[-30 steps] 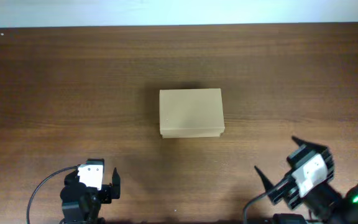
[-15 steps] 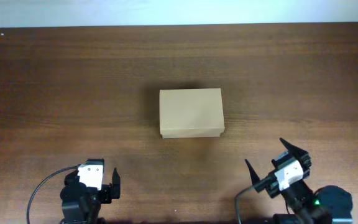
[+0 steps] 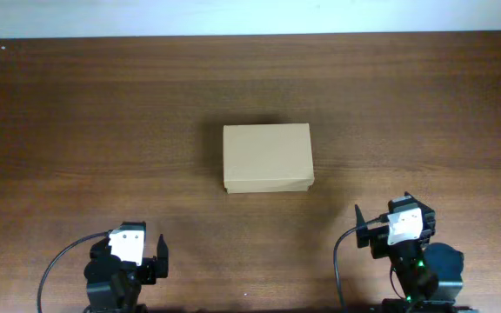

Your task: Pack container

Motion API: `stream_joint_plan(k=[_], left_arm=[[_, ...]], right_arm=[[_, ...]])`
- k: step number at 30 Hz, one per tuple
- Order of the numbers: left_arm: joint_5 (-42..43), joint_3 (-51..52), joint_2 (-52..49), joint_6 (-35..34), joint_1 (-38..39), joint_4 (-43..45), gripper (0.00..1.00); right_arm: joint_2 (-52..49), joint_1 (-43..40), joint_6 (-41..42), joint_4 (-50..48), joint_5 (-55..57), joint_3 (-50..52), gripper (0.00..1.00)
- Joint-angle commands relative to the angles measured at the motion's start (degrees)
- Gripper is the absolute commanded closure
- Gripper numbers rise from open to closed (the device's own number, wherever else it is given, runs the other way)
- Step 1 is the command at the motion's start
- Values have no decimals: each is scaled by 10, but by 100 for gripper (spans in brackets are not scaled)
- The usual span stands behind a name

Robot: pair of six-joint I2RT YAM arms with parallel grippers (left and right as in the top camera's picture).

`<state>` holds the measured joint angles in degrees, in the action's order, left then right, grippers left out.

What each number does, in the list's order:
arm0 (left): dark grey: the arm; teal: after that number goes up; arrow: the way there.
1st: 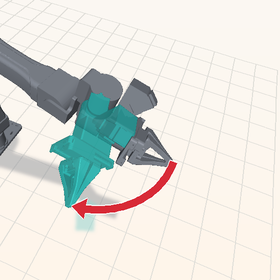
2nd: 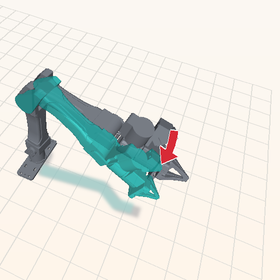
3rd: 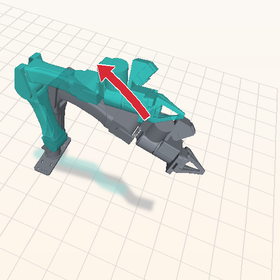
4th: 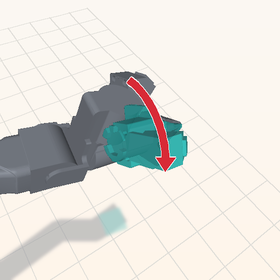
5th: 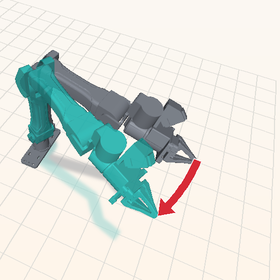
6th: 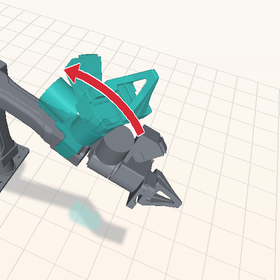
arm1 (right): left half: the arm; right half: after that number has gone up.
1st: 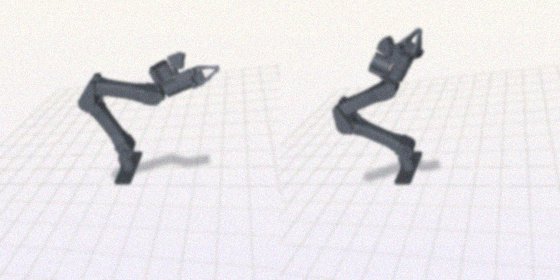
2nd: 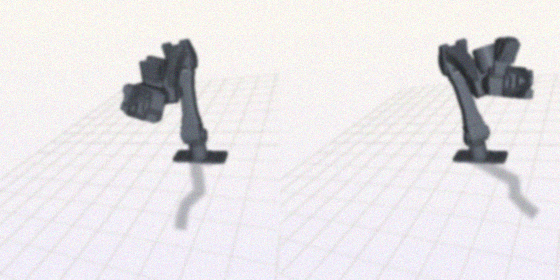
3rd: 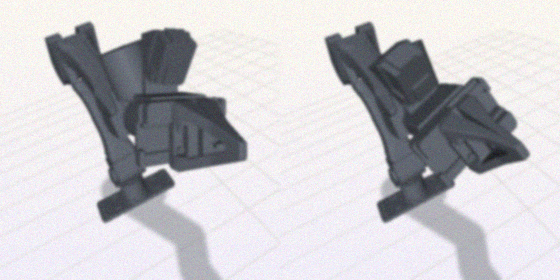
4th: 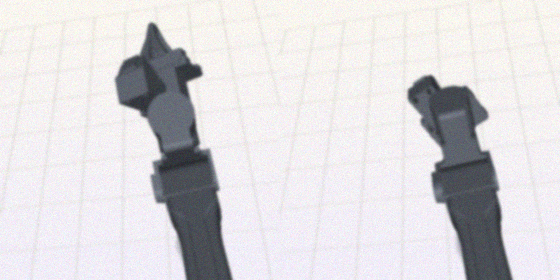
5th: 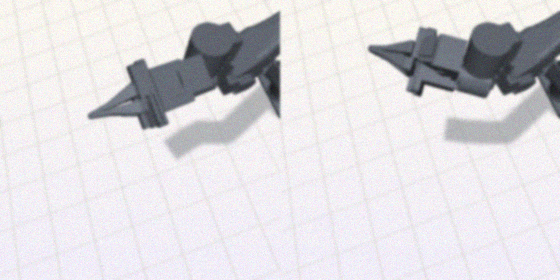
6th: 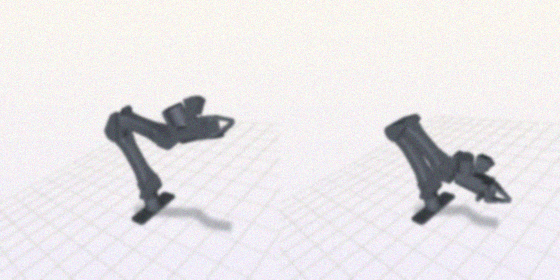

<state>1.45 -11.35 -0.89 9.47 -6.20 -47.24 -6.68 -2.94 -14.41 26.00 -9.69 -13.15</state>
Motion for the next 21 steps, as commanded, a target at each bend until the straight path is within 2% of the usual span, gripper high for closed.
stream_joint_plan(k=[1,8,21], left_arm=[[-2,4,6,11,-3,1,0],[-2,4,6,11,-3,1,0],[-2,4,6,11,-3,1,0]], right_arm=[[6,3,58,-16,55,27,1],[8,3,78,-33,48,65,1],[8,3,78,-33,53,65,1]])
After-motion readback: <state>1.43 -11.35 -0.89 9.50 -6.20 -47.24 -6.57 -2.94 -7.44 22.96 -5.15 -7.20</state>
